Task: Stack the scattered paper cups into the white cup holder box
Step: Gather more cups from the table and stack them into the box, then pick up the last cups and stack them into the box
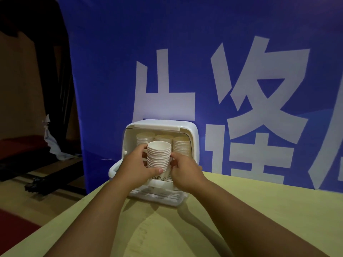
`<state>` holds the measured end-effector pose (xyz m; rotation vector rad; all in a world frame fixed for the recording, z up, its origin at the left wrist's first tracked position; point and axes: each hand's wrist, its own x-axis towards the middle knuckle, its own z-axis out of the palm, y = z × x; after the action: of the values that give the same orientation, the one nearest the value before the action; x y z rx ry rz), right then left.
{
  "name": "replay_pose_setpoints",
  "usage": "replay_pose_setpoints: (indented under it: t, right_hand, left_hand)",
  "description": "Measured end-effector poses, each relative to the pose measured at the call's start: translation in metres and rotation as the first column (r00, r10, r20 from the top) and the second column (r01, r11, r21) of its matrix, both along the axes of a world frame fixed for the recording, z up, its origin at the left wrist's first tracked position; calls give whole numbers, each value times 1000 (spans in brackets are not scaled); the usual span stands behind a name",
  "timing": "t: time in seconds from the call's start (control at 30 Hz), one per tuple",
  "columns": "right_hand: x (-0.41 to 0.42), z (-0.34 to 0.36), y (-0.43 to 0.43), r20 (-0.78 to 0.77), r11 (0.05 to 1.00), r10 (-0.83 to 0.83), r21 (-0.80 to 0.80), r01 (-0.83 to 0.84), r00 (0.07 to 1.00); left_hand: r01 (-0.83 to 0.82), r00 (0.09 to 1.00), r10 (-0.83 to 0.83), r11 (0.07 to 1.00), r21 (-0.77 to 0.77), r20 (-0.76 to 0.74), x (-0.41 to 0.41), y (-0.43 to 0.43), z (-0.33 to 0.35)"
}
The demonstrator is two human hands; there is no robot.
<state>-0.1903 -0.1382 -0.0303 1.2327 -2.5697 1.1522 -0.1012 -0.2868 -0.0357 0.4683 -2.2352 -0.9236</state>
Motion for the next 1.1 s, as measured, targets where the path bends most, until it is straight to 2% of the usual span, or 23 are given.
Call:
replay_pose_setpoints:
  t: [0.1, 0.2, 0.27, 0.33, 0.47, 0.7, 0.83, 0.93, 1.03, 1.1]
  right_hand:
    - [6, 8, -13, -48, 989, -49, 136, 56, 998]
    - [17, 16, -22, -196, 953, -84, 271, 136, 977]
    - [21, 20, -29, -244, 933, -108, 311, 183, 964]
    - [22, 23, -34, -221, 936, -89, 316, 158, 971]
    - [14, 24, -42, -27, 973, 51, 226, -44, 998]
    - [1, 14, -44, 31, 991, 100, 83, -102, 995]
    - [2, 10, -33, 42, 1000, -13, -19, 14, 999]
    - [5, 10, -14, 28, 993, -71, -95, 73, 997]
    - [9, 5, 14, -1, 979, -135, -152, 134, 991]
    - [11, 1, 36, 16, 965, -186, -184, 186, 982]
  left_hand:
    - [-40, 999, 40, 999, 16, -23, 2, -10, -1]
    - [-58, 998, 60, 997, 43, -36, 0, -17, -3]
    - [-65, 997, 67, 997, 49, -48, -3, -21, -5]
    - [-96, 994, 98, 994, 49, -55, -6, -23, -7]
    - [-244, 970, 244, 970, -21, -19, -9, -26, -8]
    - [-258, 966, 258, 966, -16, -27, -11, -24, -7]
    - [-308, 947, 307, 951, -1, -97, -1, -12, -6]
    - [-370, 924, 354, 923, -107, -145, 10, 11, 0]
    - [-312, 947, 320, 917, -248, -10, 13, 46, 7]
    - [-247, 958, 278, 928, -279, 76, 16, 73, 6]
